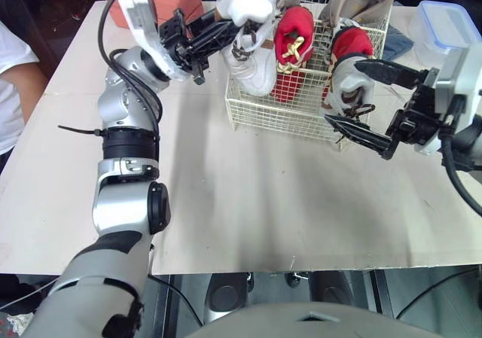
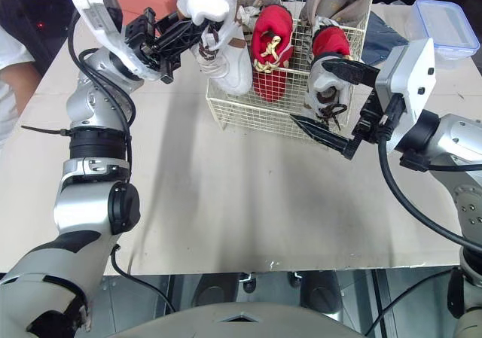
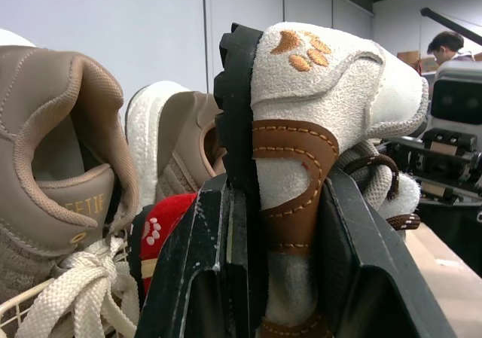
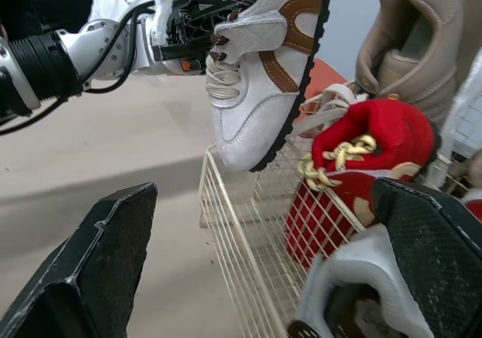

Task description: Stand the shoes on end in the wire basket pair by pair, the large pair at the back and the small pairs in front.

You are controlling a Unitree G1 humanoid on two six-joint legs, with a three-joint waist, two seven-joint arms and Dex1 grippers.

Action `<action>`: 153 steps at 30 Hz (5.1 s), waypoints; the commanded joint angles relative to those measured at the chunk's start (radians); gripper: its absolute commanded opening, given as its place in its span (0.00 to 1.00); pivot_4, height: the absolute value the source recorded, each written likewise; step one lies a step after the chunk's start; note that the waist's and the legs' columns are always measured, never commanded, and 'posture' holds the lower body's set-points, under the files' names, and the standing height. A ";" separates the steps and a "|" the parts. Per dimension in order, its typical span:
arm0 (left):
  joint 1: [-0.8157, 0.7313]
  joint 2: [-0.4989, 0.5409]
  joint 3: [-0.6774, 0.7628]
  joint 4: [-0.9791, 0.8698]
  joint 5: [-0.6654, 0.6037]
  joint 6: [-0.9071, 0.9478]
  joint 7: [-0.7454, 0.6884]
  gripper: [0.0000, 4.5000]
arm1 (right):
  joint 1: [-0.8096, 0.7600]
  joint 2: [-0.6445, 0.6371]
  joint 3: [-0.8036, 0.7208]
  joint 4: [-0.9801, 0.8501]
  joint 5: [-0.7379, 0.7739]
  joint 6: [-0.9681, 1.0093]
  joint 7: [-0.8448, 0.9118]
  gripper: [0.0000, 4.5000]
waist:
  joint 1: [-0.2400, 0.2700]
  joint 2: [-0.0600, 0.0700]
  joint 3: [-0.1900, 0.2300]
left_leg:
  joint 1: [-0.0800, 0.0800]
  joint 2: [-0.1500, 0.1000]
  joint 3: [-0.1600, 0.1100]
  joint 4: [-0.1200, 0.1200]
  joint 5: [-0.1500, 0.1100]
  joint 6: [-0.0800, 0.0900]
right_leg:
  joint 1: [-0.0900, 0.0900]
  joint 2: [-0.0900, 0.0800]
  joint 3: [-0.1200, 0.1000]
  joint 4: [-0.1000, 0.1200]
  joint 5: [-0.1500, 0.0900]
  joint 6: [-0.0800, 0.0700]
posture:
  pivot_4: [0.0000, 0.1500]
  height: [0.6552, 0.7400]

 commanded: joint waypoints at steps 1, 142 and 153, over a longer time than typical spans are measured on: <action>-0.005 0.010 -0.013 0.025 0.039 -0.037 -0.046 0.18 | -0.001 -0.020 -0.040 -0.031 0.017 -0.019 0.000 1.00 | -0.001 0.000 0.000 | 0.000 0.000 0.000 0.000 0.000 0.000 | 0.000 0.000 0.000 0.000 0.000 0.000 | 1.00 0.36; 0.947 0.195 0.205 -0.633 0.003 0.083 0.388 0.99 | 0.550 0.079 -0.175 0.431 -0.266 -0.516 0.240 1.00 | 0.001 0.004 -0.004 | 0.002 0.001 -0.005 0.001 0.000 0.000 | 0.002 0.003 0.006 0.001 -0.002 0.002 | 1.00 0.36; 1.191 0.139 0.126 -0.787 0.131 0.018 0.484 0.99 | 0.473 0.098 -0.090 0.705 -0.319 -0.650 0.400 1.00 | 0.003 0.006 -0.005 | 0.001 0.001 -0.005 0.001 -0.002 0.004 | 0.002 0.002 0.006 0.001 -0.002 0.002 | 1.00 0.36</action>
